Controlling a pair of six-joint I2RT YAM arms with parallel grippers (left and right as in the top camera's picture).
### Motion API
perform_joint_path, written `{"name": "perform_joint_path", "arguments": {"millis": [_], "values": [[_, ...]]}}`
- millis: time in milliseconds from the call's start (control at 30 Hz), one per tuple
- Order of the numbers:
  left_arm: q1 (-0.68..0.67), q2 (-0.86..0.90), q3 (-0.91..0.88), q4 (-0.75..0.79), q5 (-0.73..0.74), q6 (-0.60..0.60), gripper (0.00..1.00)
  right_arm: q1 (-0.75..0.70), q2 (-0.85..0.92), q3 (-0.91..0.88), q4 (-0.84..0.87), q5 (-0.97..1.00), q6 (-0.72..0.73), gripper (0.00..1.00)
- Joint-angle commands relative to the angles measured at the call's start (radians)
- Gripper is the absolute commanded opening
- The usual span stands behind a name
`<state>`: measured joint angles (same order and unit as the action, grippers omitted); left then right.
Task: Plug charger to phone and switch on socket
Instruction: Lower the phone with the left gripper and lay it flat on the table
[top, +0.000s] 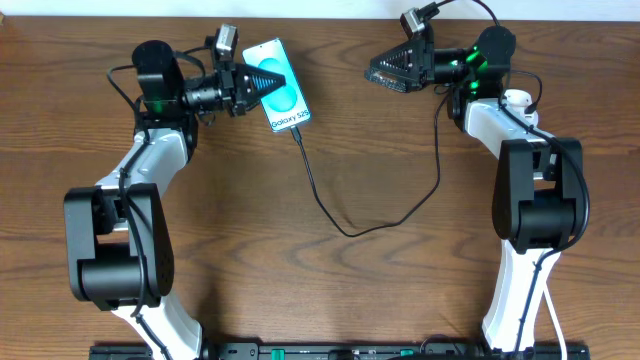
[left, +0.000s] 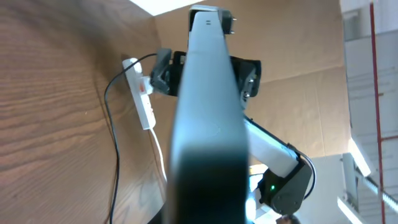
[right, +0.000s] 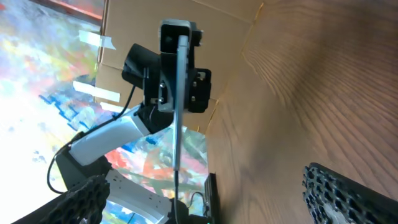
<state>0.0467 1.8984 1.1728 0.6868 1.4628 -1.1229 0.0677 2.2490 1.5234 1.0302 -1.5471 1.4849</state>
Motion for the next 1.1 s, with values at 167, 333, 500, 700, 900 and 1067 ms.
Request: {"name": "perform_joint_path", "arguments": {"millis": [167, 333, 500, 700, 900, 1067], "values": [[0.002, -0.013, 0.006, -0.247, -0.164, 0.18, 0.07, 0.003, -0.003, 0.015, 0.047, -0.015, 0.053, 0.99], [0.002, -0.013, 0.006, -0.458, -0.246, 0.344, 0.07, 0.013, -0.003, 0.015, 0.052, -0.015, 0.052, 0.99], [0.002, -0.013, 0.006, -0.714, -0.385, 0.516, 0.07, 0.014, -0.003, 0.015, 0.056, -0.015, 0.051, 0.99], [0.002, -0.013, 0.006, -0.867, -0.459, 0.623, 0.07, 0.019, -0.003, 0.015, 0.06, -0.015, 0.047, 0.99], [-0.005, -0.013, 0.006, -1.009, -0.552, 0.715, 0.07, 0.02, -0.003, 0.015, 0.059, -0.015, 0.044, 0.99], [-0.022, -0.013, 0.006, -1.104, -0.644, 0.769, 0.07, 0.033, -0.003, 0.015, 0.059, -0.015, 0.037, 0.99]]}}
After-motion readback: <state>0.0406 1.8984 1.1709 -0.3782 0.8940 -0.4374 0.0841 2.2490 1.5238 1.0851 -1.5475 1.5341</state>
